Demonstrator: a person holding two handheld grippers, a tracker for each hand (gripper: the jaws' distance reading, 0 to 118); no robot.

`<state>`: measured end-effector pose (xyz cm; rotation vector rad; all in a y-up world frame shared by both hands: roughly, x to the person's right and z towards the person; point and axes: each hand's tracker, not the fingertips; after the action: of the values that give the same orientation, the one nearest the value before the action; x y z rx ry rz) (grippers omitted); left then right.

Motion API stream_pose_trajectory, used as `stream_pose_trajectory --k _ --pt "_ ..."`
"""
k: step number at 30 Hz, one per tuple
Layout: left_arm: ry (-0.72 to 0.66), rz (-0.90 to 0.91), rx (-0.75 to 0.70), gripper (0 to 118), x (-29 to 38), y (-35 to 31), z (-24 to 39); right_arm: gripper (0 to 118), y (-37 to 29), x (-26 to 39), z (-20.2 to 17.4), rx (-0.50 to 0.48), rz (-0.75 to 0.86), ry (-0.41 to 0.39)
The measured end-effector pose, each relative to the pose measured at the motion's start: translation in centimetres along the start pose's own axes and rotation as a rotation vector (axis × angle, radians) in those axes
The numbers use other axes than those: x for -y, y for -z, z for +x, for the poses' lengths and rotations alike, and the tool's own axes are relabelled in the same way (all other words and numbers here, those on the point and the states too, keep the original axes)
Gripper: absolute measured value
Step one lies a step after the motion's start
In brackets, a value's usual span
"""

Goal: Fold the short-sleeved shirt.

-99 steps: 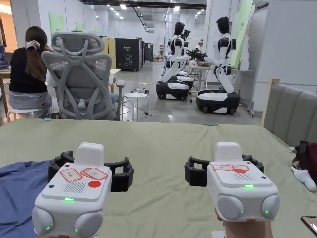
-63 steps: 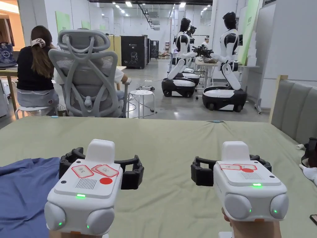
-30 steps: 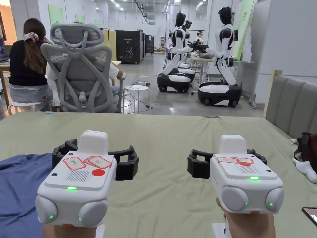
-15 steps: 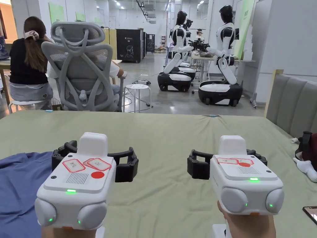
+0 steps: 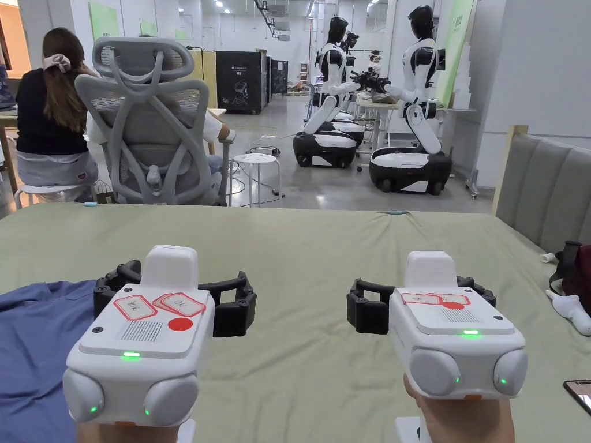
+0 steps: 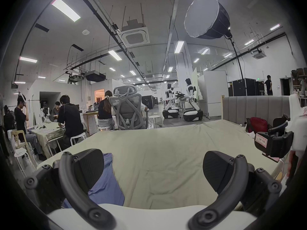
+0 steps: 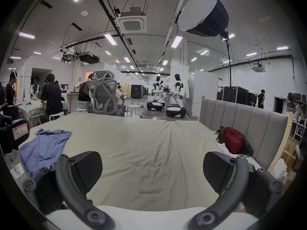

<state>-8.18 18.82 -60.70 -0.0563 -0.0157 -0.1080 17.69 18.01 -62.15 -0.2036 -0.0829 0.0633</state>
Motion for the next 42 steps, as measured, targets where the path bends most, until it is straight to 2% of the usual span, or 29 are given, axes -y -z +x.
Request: stream_pose_trajectory --k 2,3,4,5,6,7,9,11,15,19,24,28,30,35,39,42 --pt "-0.005 -0.008 0.017 115 0.0 0.0 -0.1 110 -0.3 0.0 0.1 0.002 -0.003 -0.008" --pt "-0.012 -0.014 0.047 103 -0.1 -0.1 -0.2 85 -0.4 -0.1 0.1 0.003 0.001 -0.008" --pt "-0.015 -0.014 0.061 72 -0.1 -0.1 -0.1 42 -0.3 -0.1 0.1 0.021 0.000 -0.005" --pt "-0.006 -0.017 0.045 0 -0.1 0.1 0.1 2 -0.1 -0.1 0.2 0.071 -0.012 0.004" --pt "0.025 -0.008 -0.037 1 0.2 -0.1 -0.3 0 -0.4 0.3 0.6 0.073 0.011 0.013" --pt "0.019 -0.005 0.029 0 0.4 -0.4 -0.6 0 -0.6 0.4 1.1 0.059 0.018 0.020" --pt "0.006 -0.015 0.041 0 0.3 -0.4 -1.1 0 -0.8 0.3 1.4 0.032 0.011 0.017" --pt "0.003 -0.016 0.019 0 0.2 0.2 0.0 0 -0.9 0.5 1.4 0.056 0.015 -0.002" --pt "0.009 -0.026 -0.048 0 0.3 0.0 -2.3 0 -0.2 0.1 -0.6 0.017 0.006 -0.018" --pt "0.015 -0.059 -0.136 0 0.5 -0.5 -7.0 0 0.9 -0.2 -5.4 -0.082 0.002 -0.041" --pt "-0.023 -0.110 -0.355 0 1.0 -2.0 -15.6 0 2.4 -1.0 -15.7 -0.285 0.001 -0.086" --pt "-0.089 -0.174 -0.490 0 1.6 -3.1 -21.7 0 3.3 -0.9 -21.6 -0.423 -0.020 -0.091" --pt "-0.088 -0.228 -0.519 0 2.4 -2.9 -23.8 0 4.0 -0.6 -23.6 -0.441 -0.038 -0.098" --pt "-0.101 -0.380 -0.434 0 4.5 1.5 -25.4 0 6.4 -0.3 -25.7 -0.480 -0.072 -0.143" --pt "-0.074 -0.586 -0.322 0 7.1 10.5 -26.3 0 9.0 -0.3 -26.8 -0.509 -0.111 -0.169" --pt "-0.153 -0.685 -0.229 0 9.5 17.9 -27.7 0 10.9 0.1 -27.6 -0.511 -0.131 -0.202"
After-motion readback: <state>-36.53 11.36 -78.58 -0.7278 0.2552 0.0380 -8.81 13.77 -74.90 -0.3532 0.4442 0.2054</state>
